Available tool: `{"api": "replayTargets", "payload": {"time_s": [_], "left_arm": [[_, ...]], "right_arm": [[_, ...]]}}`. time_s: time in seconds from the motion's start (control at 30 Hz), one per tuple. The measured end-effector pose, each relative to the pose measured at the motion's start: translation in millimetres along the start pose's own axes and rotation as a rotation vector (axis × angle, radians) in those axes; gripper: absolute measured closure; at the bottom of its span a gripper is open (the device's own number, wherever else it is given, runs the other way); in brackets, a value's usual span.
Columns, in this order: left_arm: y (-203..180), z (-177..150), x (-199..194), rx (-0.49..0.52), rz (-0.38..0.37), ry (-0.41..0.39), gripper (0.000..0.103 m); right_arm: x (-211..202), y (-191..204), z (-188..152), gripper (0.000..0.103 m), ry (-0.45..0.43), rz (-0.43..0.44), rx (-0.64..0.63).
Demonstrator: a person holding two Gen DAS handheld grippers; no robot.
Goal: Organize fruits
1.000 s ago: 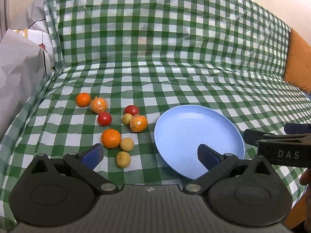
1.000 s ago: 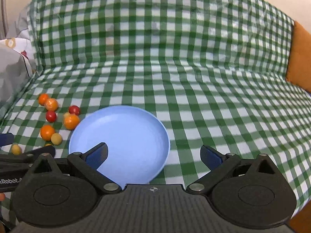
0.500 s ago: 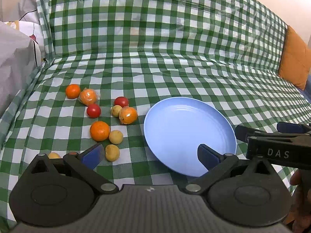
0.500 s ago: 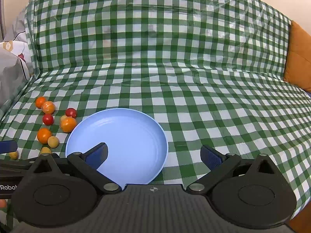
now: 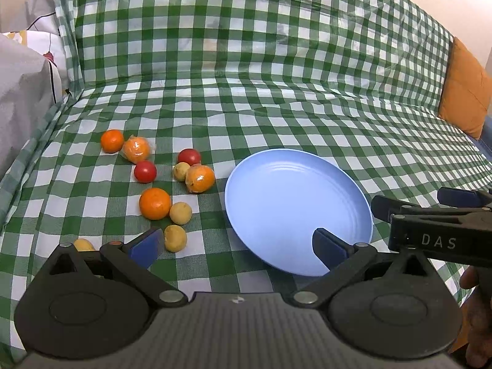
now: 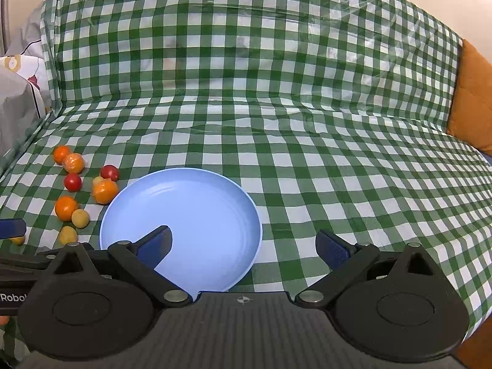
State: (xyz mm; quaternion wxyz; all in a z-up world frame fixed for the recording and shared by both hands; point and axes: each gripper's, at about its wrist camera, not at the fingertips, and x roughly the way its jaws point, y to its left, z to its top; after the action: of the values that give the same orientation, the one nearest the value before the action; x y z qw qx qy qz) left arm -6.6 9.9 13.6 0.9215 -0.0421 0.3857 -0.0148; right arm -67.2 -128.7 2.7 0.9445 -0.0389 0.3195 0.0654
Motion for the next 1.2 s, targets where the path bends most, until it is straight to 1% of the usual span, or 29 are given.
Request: {"api": "replayTargets", "payload": {"time_s": [0.27,0.67,0.93,1.2], "left_arm": [[-1.0,0.0,0.6,-0.001,0.001,0.006,0.001],[-3.6,0.4,0.5,0.001,-0.001,0.014,0.001],[-4.8,-0.6,0.8,0.002,-0.001,0.016,0.001],[-4.8,0.0,0.7,0.002,0.0,0.016,0.001]], "right_arm": [[1.3,0.5,0.3,0.007,0.004,0.006,-0.008],[2.6,-1.0,0.7,0.008,0.011,0.003,-0.014],[2.5,0.3,-0.2,0.011,0.002,0.007,-0.02],[2.6,0.5,0.8,0.012,-0.002,0.005,-0.022]]}}
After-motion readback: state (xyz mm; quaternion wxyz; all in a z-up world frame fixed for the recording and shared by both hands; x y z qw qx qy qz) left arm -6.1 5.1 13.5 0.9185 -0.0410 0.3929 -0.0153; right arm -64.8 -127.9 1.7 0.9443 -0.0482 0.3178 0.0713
